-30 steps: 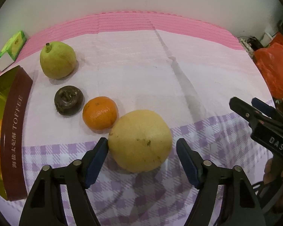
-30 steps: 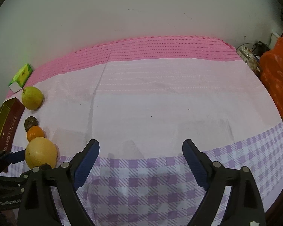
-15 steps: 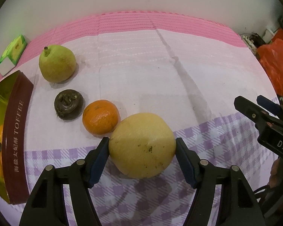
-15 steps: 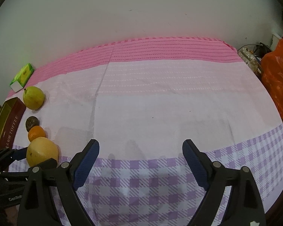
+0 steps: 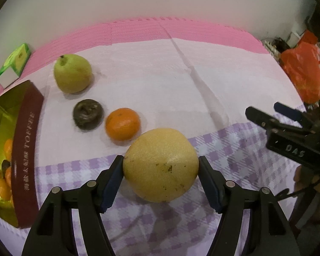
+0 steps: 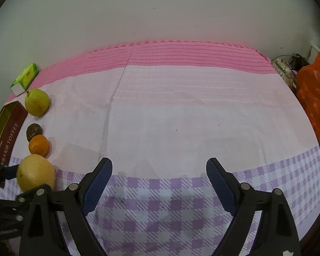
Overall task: Organize fruits
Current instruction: 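Lift the pomelo with the left tool and carry it over the tray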
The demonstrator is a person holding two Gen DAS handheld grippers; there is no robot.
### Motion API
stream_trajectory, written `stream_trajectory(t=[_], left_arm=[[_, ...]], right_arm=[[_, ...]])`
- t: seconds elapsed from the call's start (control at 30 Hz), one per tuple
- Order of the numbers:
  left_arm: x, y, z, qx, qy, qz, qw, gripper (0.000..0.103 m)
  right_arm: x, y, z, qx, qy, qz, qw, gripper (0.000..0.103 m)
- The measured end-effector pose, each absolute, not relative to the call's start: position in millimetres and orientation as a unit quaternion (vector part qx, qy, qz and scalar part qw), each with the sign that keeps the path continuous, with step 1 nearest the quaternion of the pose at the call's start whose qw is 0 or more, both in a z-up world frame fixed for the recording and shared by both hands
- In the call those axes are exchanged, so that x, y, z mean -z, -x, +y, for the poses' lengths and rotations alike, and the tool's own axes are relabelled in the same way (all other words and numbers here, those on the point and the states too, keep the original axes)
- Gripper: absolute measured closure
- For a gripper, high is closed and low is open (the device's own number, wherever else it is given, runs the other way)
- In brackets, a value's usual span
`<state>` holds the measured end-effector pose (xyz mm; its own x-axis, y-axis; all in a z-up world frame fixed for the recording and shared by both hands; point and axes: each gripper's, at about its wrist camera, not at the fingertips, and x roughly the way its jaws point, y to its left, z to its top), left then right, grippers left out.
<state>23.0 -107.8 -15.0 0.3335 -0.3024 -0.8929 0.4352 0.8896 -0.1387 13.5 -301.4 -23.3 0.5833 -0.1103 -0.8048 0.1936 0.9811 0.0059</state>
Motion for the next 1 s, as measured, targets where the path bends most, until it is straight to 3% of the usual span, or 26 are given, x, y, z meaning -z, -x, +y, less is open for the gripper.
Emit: stream_trajectory(t=[0.8, 1.0], left_arm=[[-41, -48, 2, 0.153, -0.037, 0.489, 0.858, 0.034], [-52, -55, 33, 0.126, -0.024, 0.477, 0.869, 0.034]], right_arm=[[22, -11, -260, 0.04, -0.011, 0.443, 0.895, 0.015], [18, -9, -258, 0.021, -0.044, 0.437, 0.898, 0.015]])
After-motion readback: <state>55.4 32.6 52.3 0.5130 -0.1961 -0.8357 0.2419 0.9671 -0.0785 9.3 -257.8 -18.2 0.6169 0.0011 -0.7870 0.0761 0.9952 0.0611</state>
